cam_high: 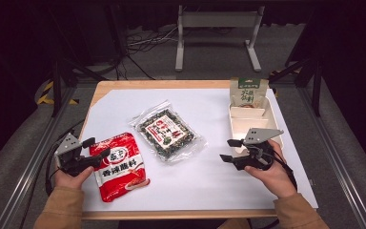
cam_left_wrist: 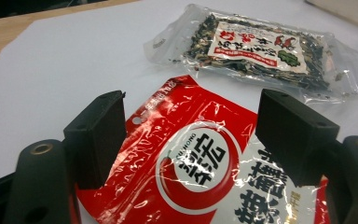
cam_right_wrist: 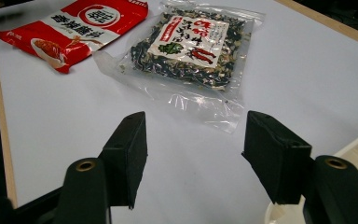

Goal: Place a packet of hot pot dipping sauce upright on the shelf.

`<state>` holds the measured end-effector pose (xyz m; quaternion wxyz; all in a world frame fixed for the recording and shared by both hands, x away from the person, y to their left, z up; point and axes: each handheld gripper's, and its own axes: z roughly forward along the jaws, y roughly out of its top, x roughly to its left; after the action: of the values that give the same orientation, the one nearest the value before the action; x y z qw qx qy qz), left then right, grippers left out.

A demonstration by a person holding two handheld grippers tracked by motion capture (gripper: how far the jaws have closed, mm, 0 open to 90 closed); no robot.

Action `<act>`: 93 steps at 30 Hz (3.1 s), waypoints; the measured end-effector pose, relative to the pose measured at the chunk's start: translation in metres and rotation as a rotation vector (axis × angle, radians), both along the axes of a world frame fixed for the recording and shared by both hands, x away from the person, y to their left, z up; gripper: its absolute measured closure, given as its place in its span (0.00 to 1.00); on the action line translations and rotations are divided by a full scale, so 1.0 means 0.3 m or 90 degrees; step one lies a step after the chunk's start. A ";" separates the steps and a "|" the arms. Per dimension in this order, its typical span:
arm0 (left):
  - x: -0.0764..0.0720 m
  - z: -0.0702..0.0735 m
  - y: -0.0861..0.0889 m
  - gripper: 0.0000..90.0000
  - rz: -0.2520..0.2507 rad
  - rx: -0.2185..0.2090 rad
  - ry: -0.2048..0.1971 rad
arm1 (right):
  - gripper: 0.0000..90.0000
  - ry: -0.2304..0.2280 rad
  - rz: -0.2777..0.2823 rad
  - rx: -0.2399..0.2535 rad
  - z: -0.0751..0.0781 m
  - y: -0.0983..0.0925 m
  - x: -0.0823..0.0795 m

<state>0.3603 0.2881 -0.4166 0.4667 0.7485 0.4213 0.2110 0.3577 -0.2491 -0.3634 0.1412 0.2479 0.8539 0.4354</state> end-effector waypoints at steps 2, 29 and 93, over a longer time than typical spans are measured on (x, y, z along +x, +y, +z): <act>0.008 -0.001 0.003 0.28 0.015 0.007 0.000 | 0.44 0.001 -0.001 0.002 -0.005 -0.002 0.000; 0.126 -0.090 0.089 0.31 0.133 0.024 0.169 | 0.42 0.009 0.004 0.000 -0.018 0.002 -0.001; 0.053 0.001 0.086 1.00 0.095 -0.001 0.158 | 0.42 0.010 -0.002 0.000 -0.023 0.003 -0.007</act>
<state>0.3761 0.3139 -0.4163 0.3948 0.7352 0.5300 0.1506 0.3555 -0.2482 -0.3702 0.1350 0.2528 0.8548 0.4327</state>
